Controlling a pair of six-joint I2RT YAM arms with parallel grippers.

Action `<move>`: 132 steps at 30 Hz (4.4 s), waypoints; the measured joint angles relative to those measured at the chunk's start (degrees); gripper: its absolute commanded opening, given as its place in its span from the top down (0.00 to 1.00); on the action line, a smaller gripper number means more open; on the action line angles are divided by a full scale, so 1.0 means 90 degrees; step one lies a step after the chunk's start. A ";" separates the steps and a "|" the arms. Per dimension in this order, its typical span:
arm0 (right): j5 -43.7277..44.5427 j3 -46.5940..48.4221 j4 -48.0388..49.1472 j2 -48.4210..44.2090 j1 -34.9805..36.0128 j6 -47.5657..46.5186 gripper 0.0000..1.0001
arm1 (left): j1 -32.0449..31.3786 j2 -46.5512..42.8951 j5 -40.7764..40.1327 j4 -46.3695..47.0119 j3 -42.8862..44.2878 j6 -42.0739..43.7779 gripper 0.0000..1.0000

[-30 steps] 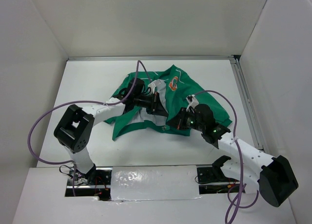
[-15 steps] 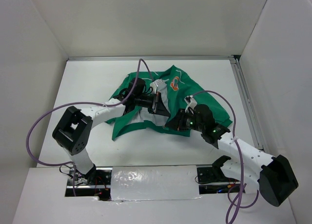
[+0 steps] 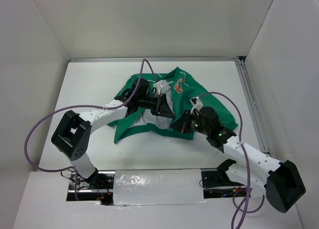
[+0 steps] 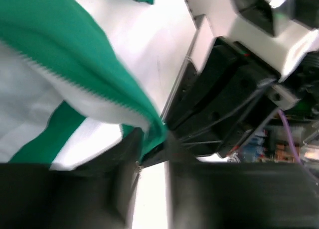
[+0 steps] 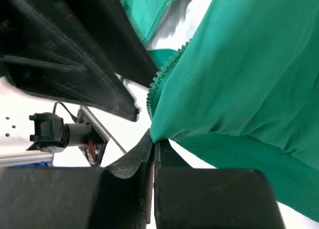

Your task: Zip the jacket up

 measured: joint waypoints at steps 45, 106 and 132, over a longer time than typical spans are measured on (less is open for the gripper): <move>0.0240 0.3317 -0.1627 0.4799 -0.3007 -0.0896 1.00 | 0.2045 -0.0835 -0.3439 -0.2705 -0.1994 -0.0418 0.07; 0.0163 0.3415 -0.1676 0.4607 -0.3220 -0.1328 1.00 | -0.0253 -0.0522 -0.5933 -0.2574 -0.1746 -0.0488 0.55; 0.0114 0.3415 -0.1678 0.4607 -0.3174 -0.1328 1.00 | 0.0063 -0.1287 -0.4665 -0.2681 -0.2511 -0.1156 0.43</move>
